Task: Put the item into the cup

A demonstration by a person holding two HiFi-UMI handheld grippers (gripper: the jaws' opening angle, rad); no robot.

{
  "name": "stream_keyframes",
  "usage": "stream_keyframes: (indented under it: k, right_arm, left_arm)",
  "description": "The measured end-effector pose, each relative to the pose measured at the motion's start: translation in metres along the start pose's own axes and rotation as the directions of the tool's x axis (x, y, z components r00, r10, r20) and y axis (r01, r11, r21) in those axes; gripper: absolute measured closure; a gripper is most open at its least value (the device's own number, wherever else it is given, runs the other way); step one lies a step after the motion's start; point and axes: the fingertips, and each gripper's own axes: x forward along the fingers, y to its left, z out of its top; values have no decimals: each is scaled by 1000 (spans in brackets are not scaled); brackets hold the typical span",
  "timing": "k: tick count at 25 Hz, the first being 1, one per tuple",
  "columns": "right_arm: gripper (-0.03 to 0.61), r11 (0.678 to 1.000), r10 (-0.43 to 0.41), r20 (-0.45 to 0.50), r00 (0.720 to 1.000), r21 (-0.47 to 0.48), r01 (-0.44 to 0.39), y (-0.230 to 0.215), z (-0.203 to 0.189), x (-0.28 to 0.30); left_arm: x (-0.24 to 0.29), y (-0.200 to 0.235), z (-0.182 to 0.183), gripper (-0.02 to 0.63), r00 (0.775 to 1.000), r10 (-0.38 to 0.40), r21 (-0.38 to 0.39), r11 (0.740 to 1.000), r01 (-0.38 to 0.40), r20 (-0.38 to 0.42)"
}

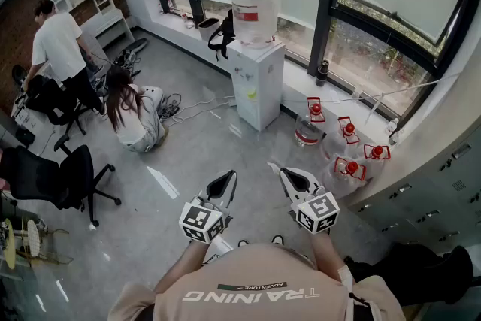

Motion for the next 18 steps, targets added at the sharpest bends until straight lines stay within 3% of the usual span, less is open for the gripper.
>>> stream_keyframes:
  k: [5,18]
  right_arm:
    - [566,1000,-25,-11,1000,2,25,-6,-1,5]
    - [566,1000,20,-19,1000,2,-20,-9,-7,22]
  left_arm:
    - [3,3,-10,606,999,-11,7,1000,11,-31]
    - [-2,28,-7,606,995,96,27,995,-95,-17]
